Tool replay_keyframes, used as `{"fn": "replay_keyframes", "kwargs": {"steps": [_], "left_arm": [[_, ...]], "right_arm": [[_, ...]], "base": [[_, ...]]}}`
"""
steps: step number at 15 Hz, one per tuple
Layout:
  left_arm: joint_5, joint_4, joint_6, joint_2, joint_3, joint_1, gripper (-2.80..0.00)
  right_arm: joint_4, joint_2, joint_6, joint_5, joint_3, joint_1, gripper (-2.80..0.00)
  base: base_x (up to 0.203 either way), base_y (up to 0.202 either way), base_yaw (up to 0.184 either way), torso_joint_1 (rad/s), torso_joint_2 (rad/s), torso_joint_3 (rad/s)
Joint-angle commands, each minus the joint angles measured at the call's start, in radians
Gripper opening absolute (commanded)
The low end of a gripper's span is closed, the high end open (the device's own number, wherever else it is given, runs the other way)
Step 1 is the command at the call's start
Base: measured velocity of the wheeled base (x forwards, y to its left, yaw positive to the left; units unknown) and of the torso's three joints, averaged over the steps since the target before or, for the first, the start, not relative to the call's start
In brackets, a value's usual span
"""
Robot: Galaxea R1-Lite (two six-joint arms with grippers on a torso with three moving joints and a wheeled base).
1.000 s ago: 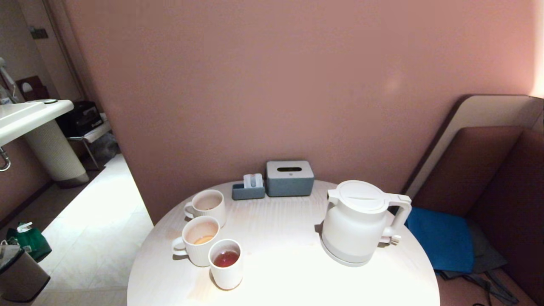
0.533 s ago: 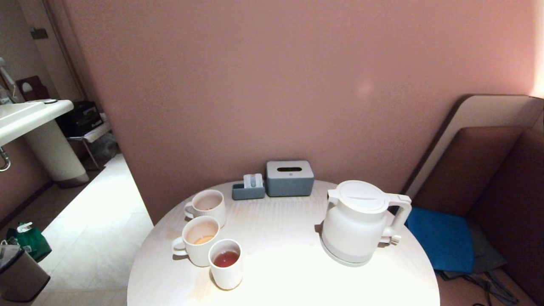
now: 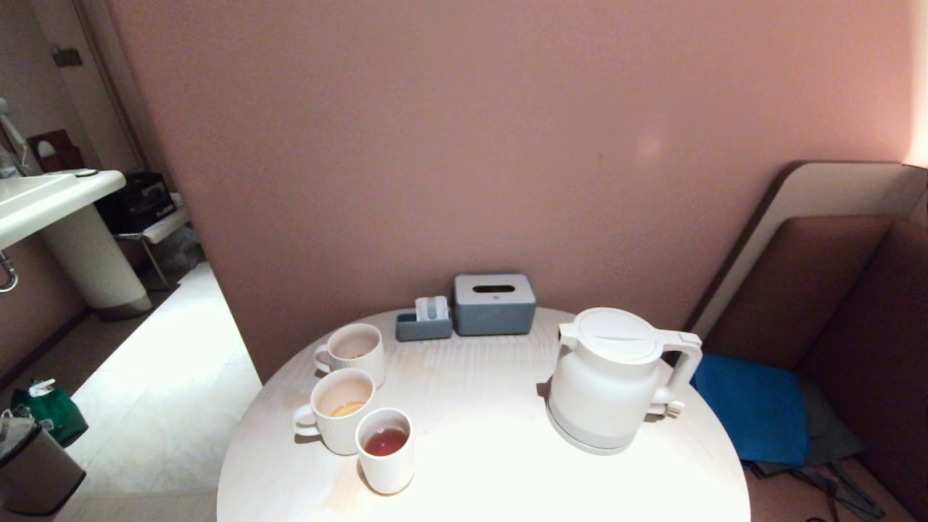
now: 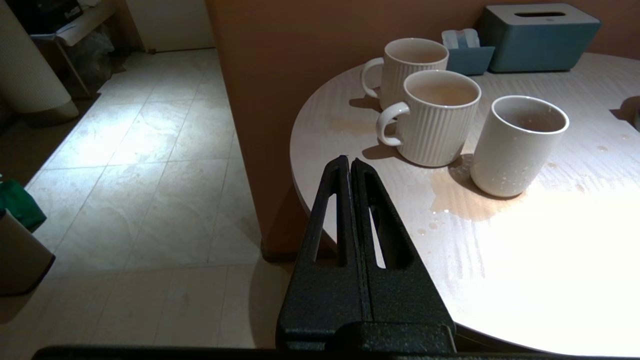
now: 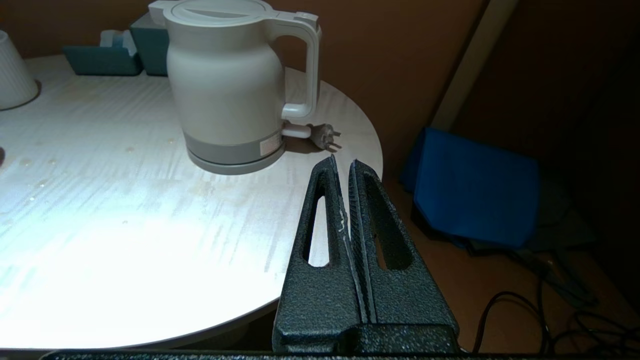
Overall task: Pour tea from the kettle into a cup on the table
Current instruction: Pick up the cup
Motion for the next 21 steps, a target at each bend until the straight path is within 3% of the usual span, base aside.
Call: {"fn": "replay_keyframes", "kwargs": {"steps": [1, 6, 9, 13, 17, 21], "left_arm": [[0.000, 0.000, 0.000, 0.001, 0.000, 0.000, -2.80], [0.002, 0.000, 0.013, 0.001, -0.004, 0.001, -2.80], [0.000, 0.008, 0.007, 0.054, -0.116, 0.001, -2.80], [-0.028, -0.015, -0.082, 0.340, -0.347, -0.001, -2.80], [-0.050, -0.122, -0.142, 0.652, -0.477, -0.001, -2.80], [-0.046, -0.186, -0.241, 0.875, -0.651, -0.007, -2.80]], "right_arm": [[-0.001, 0.002, -0.001, 0.000, 0.000, 0.000, -2.80], [-0.001, 0.002, -0.001, 0.000, 0.000, 0.000, -2.80], [-0.001, 0.002, -0.001, 0.000, 0.001, 0.000, -2.80], [-0.001, 0.002, -0.001, 0.000, 0.000, 0.000, -2.80], [0.000, 0.002, -0.001, 0.000, 0.001, 0.000, -2.80], [-0.001, 0.002, -0.001, 0.000, 0.000, 0.000, -2.80]], "base": [[0.000, 0.000, 0.000, 0.000, 0.00, 0.000], [0.000, 0.000, 0.000, 0.000, 0.00, 0.000], [0.000, 0.000, 0.000, 0.000, 0.00, 0.000], [0.000, 0.000, 0.000, 0.000, 0.00, 0.000], [0.000, 0.000, 0.000, 0.000, 0.00, 0.000], [0.000, 0.000, 0.000, 0.000, 0.00, 0.000]]}}
